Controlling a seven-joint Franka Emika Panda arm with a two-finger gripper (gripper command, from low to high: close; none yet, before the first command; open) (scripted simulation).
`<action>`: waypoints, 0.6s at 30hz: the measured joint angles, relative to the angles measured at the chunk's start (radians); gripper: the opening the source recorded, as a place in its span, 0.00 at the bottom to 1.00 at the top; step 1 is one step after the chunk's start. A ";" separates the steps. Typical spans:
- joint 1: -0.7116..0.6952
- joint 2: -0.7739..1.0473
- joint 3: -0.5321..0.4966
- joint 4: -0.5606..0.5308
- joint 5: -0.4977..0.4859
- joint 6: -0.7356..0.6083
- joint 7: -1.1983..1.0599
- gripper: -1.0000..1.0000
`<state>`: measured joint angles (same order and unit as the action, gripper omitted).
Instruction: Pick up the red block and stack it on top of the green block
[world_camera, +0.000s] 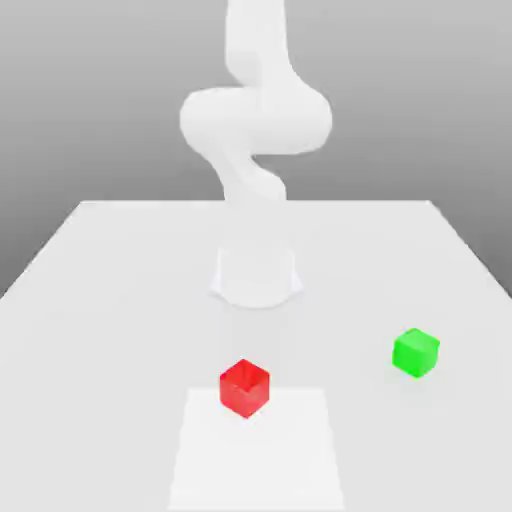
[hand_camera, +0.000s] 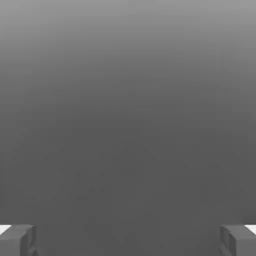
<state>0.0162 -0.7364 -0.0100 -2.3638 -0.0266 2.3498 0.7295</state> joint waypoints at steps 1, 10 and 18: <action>0.008 0.032 -0.007 -0.031 -0.013 0.025 -0.034 0.50; 0.071 0.313 -0.102 -0.296 -0.097 0.240 -0.359 0.50; 0.127 0.554 -0.204 -0.528 -0.091 0.430 -0.701 0.50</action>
<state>0.1428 -0.1821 -0.2138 -2.8921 -0.1176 2.7796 0.0289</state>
